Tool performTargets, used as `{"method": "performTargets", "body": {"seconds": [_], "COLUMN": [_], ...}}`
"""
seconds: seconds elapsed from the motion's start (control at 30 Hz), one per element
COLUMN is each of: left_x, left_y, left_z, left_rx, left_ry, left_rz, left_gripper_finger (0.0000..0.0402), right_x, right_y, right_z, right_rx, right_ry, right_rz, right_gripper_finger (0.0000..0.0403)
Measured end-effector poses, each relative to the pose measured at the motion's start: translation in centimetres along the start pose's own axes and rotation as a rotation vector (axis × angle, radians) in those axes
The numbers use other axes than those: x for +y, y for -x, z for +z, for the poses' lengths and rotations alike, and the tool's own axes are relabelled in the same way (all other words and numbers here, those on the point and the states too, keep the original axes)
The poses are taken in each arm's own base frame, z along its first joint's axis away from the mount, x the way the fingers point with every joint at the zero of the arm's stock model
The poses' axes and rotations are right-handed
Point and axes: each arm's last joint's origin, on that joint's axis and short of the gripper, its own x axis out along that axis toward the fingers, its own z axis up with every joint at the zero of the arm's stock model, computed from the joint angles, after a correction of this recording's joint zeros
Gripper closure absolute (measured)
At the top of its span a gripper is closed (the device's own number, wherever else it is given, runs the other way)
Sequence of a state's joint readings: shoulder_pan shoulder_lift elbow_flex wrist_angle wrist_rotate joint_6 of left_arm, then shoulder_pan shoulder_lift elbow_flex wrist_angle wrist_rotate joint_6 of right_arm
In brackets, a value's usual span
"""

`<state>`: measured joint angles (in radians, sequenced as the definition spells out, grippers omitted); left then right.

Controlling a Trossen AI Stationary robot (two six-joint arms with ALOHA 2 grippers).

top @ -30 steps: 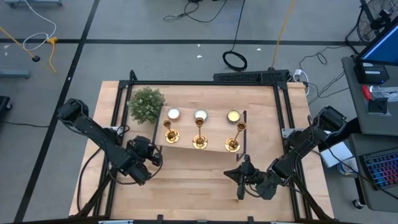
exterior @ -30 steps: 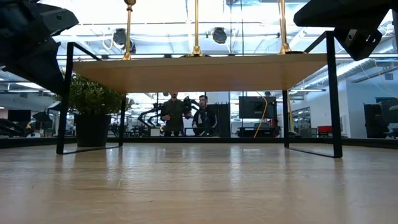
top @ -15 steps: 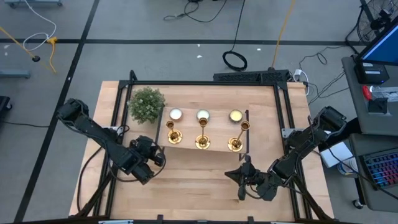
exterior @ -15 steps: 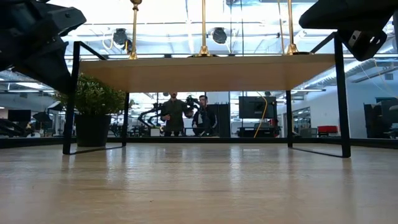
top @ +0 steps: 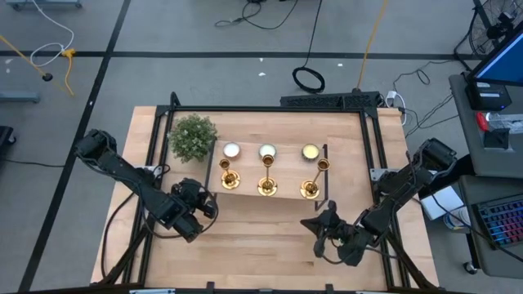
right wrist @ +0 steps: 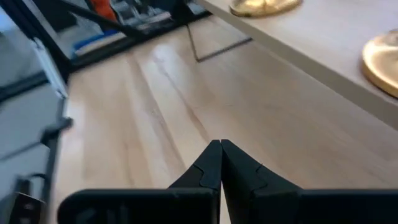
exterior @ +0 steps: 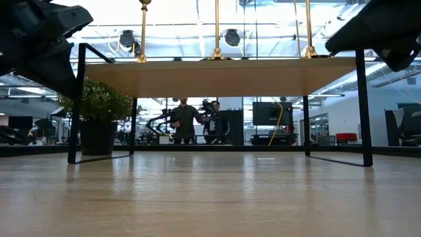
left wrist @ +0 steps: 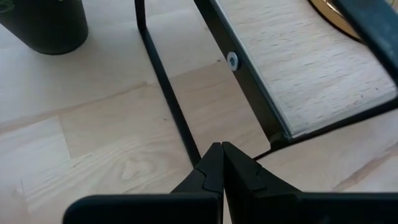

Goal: Pick & Place candle stick holders
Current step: Adjust the shelf

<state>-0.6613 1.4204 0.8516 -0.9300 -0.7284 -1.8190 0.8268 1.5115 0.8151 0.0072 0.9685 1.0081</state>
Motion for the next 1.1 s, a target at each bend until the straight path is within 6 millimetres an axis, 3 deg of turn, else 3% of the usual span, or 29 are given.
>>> {"method": "performTargets", "body": {"seconds": [0.43, 1.1], "left_x": [-0.3, -0.6], "left_y": [0.0, 0.2], "left_z": [0.0, -0.2], "left_rx": [-0.002, -0.009], "left_ry": [0.034, 0.059], "left_rz": [-0.022, -0.06], "left_gripper_finger": [0.0402, 0.0402], "right_x": [-0.1, -1.6], "right_y": [0.9, 1.3], "right_z": [1.5, 1.0], "right_rx": [0.085, 0.16], "right_ry": [0.082, 0.025], "right_rz": [-0.159, -0.257], "right_gripper_finger": [0.0403, 0.0403]}}
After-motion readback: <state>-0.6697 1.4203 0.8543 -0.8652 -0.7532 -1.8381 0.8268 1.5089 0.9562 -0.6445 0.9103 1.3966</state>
